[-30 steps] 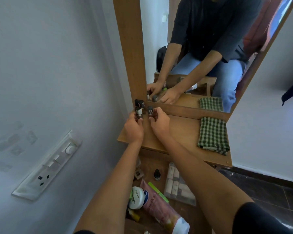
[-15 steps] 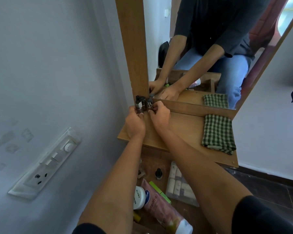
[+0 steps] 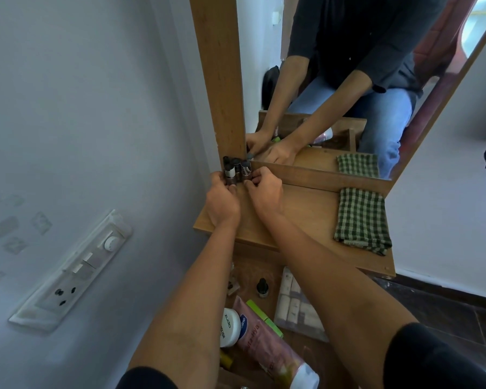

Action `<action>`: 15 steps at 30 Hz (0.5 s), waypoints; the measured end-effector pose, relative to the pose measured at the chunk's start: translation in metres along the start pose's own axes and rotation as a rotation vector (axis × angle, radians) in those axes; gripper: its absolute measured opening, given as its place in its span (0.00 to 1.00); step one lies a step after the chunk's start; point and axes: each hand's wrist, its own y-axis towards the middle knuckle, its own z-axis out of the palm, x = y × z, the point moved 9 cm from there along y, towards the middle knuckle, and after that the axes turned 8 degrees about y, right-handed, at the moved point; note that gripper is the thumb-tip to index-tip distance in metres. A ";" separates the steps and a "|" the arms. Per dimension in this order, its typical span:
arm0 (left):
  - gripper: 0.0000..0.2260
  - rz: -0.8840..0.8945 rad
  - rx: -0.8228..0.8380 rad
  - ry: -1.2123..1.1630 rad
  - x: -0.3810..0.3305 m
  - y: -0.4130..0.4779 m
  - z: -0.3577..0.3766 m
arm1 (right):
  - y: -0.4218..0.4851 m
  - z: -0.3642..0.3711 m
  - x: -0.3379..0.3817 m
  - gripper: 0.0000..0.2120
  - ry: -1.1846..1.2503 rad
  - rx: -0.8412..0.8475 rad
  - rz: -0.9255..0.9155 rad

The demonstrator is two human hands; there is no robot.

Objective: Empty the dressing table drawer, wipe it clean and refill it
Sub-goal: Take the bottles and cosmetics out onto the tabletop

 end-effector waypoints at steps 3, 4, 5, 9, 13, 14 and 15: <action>0.12 0.000 -0.006 0.005 0.000 0.001 0.000 | 0.000 0.000 -0.001 0.08 0.006 0.006 0.000; 0.12 0.002 -0.007 0.004 0.000 0.000 0.000 | 0.000 0.000 -0.001 0.08 0.006 0.003 -0.006; 0.13 0.005 -0.009 0.005 0.000 0.000 0.000 | 0.000 -0.001 0.000 0.08 0.006 0.000 -0.011; 0.13 0.007 -0.012 -0.004 -0.001 -0.002 -0.001 | 0.000 -0.002 -0.001 0.09 0.039 -0.012 -0.017; 0.14 0.024 -0.020 -0.058 -0.003 -0.008 -0.008 | -0.005 -0.010 -0.001 0.10 0.141 -0.036 -0.028; 0.14 0.019 -0.019 -0.067 -0.002 -0.011 -0.010 | -0.008 -0.013 -0.001 0.10 0.165 -0.033 -0.031; 0.15 0.017 -0.016 -0.069 -0.003 -0.013 -0.013 | -0.011 -0.016 0.000 0.10 0.184 -0.028 -0.032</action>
